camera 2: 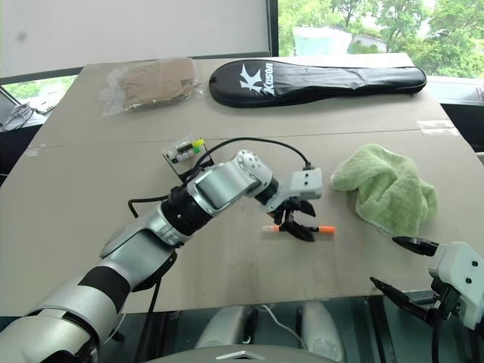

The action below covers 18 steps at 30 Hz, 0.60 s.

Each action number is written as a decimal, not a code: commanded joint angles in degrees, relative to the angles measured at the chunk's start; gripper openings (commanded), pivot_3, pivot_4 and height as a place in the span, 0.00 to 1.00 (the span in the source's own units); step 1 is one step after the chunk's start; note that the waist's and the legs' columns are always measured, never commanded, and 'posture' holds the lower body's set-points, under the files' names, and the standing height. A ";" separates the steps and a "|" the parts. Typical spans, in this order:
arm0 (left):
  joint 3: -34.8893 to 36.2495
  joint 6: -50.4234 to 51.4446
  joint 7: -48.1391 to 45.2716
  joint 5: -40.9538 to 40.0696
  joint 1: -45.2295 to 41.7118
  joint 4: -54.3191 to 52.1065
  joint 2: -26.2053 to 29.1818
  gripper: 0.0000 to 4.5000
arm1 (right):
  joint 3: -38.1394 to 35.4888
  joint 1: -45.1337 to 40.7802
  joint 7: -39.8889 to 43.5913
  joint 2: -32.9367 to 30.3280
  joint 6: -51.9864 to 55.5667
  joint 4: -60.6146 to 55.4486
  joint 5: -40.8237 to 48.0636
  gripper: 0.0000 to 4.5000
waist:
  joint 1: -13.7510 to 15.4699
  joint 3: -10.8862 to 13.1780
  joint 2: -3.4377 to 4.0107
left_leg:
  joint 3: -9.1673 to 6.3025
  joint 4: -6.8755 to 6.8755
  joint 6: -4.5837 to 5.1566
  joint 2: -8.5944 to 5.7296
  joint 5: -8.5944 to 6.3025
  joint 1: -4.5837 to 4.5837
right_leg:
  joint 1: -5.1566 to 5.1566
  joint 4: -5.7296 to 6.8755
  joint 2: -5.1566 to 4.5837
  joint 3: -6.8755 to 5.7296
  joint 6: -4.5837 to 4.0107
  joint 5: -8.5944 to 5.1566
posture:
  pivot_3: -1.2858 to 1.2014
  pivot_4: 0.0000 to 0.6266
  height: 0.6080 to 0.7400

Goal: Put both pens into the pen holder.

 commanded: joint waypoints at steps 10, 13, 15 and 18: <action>-8.34 -3.39 0.82 9.38 -0.58 7.78 -5.91 0.29 | -0.48 -1.43 -4.13 -0.36 0.64 -3.32 -0.65 0.99 | 1.15 -0.07 0.02 | -0.15 0.05 0.02 -0.05 -0.01 0.22 | 0.36 -0.07 -0.02 -0.14 0.07 -0.04 | 0.52 0.24 1.00; -8.91 -4.66 -0.49 10.46 0.25 8.80 -6.64 0.01 | 0.21 -1.31 -5.05 -0.31 1.28 -4.51 -0.81 0.99 | 1.44 -0.23 0.03 | -0.21 0.05 0.01 -0.04 -0.01 0.28 | 0.45 -0.08 -0.02 -0.20 0.08 -0.05 | 0.52 0.24 1.00; -8.95 -5.24 -1.34 10.99 0.84 9.02 -6.94 0.01 | 0.46 -0.65 -5.38 0.03 1.67 -5.44 -0.84 0.99 | 1.54 -0.44 0.03 | -0.28 0.05 0.02 -0.04 -0.01 0.30 | 0.54 -0.12 -0.02 -0.28 0.08 -0.05 | 0.52 0.24 1.00; -7.30 -5.83 -1.93 11.33 1.46 9.07 -7.03 0.01 | 1.29 -0.26 -6.03 0.25 2.00 -6.03 -1.08 0.99 | 1.53 -0.65 0.03 | -0.38 0.05 0.02 -0.05 -0.02 0.32 | 0.62 -0.16 -0.03 -0.37 0.09 -0.05 | 0.52 0.24 1.00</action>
